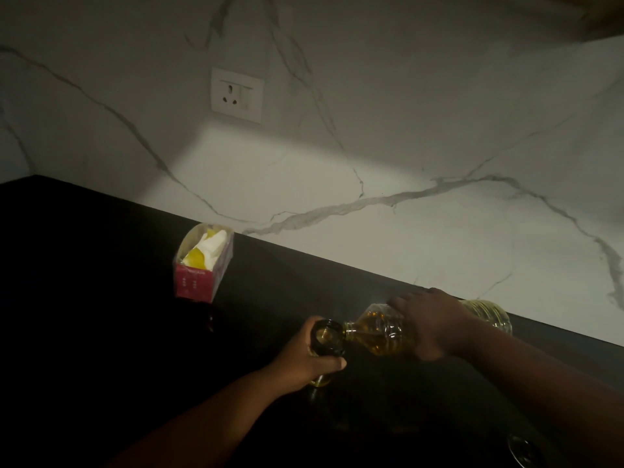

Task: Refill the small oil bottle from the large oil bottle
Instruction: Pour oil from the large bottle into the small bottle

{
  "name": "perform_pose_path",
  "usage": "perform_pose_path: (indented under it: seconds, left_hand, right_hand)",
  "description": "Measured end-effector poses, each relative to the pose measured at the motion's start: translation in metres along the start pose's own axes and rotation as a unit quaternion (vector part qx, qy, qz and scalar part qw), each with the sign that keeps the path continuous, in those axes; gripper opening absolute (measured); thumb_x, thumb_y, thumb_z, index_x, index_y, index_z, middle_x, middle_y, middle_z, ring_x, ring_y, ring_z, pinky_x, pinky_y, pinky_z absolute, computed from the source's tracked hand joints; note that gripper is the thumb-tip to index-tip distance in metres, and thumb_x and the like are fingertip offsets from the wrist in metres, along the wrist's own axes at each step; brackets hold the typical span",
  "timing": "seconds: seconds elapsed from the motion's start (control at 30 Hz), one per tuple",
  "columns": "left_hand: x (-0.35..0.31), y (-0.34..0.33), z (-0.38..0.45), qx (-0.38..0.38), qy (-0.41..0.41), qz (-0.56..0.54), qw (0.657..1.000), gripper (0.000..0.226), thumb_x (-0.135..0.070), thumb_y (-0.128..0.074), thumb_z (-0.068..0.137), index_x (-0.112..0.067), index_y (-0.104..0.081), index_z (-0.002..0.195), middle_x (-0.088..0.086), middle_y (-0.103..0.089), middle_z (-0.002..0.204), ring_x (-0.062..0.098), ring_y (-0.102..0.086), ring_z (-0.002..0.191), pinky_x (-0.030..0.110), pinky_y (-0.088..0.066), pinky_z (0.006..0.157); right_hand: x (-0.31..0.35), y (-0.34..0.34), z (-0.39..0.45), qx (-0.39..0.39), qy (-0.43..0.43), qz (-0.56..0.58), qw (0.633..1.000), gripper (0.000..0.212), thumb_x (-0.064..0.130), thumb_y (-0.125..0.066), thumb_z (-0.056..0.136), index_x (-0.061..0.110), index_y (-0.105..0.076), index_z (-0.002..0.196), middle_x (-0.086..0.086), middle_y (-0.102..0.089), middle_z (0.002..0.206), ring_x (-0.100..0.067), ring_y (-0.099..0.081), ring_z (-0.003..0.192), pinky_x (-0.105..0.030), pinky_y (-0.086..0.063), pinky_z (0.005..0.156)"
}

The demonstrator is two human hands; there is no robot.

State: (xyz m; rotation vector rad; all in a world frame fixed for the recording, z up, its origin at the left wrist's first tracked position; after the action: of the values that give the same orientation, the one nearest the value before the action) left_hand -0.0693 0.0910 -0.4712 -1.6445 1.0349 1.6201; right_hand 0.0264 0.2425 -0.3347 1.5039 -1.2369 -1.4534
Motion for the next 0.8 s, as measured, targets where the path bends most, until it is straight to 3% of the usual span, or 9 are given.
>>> perform_pose_path:
  seconds: [0.13,0.37,0.5,0.63,0.8]
  left_hand:
    - [0.0026,-0.0002,0.0017,-0.004,0.002,-0.001,1.0,0.07,-0.043,-0.085,0.057,-0.044,-0.049,0.117,-0.011,-0.066,0.113,0.005,-0.064,0.107,0.026,-0.051,0.089]
    - [0.0015,-0.0005,0.0017,-0.005,-0.008,0.002,1.0,0.07,-0.044,-0.085,0.056,-0.042,-0.05,0.116,-0.01,-0.068,0.112,0.002,-0.065,0.105,0.024,-0.05,0.089]
    - [0.0043,0.0002,0.0029,-0.005,-0.001,0.007,1.0,0.068,-0.044,-0.086,0.056,-0.052,-0.049,0.113,-0.01,-0.068,0.114,0.007,-0.064,0.11,0.034,-0.051,0.097]
    - [0.0044,0.0001,0.0026,0.0,0.003,0.016,1.0,0.062,-0.045,-0.086,0.057,-0.063,-0.049,0.104,-0.015,-0.067,0.113,0.003,-0.063,0.108,0.028,-0.051,0.093]
    - [0.0021,-0.0007,0.001,0.001,0.0,0.007,1.0,0.068,-0.041,-0.085,0.058,-0.046,-0.05,0.115,-0.013,-0.068,0.112,-0.004,-0.064,0.103,0.019,-0.048,0.085]
  right_hand:
    - [-0.0009,-0.0006,0.0004,-0.006,0.002,-0.001,1.0,0.067,0.061,-0.062,0.059,0.031,-0.047,0.117,0.009,-0.06,0.103,-0.012,-0.058,0.099,-0.026,-0.028,0.079]
    - [-0.0001,0.0003,0.0005,-0.004,0.005,0.0,1.0,0.068,0.062,-0.062,0.057,0.031,-0.048,0.116,0.009,-0.06,0.102,-0.012,-0.058,0.099,-0.024,-0.029,0.078]
    - [0.0016,0.002,-0.0005,-0.004,0.003,-0.009,1.0,0.068,0.063,-0.061,0.061,0.031,-0.047,0.119,0.009,-0.059,0.104,-0.012,-0.057,0.101,-0.026,-0.033,0.082]
    - [0.0026,0.0057,-0.0021,-0.006,-0.002,-0.012,1.0,0.063,0.06,-0.063,0.062,0.03,-0.047,0.115,0.008,-0.06,0.102,-0.013,-0.059,0.098,-0.026,-0.03,0.078]
    - [0.0031,0.0068,-0.0026,-0.011,-0.003,-0.011,1.0,0.061,0.059,-0.063,0.064,0.03,-0.047,0.115,0.008,-0.06,0.102,-0.013,-0.058,0.098,-0.026,-0.03,0.078]
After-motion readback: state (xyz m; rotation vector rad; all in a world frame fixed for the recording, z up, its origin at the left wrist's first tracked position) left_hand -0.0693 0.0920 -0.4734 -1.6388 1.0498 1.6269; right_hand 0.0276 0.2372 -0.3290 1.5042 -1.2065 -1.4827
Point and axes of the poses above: each hand's wrist, its own z-axis towards the middle knuckle, its own y-axis out of the back of the hand, x = y × z, the point moved 8 cm from there along z, towards the middle knuckle
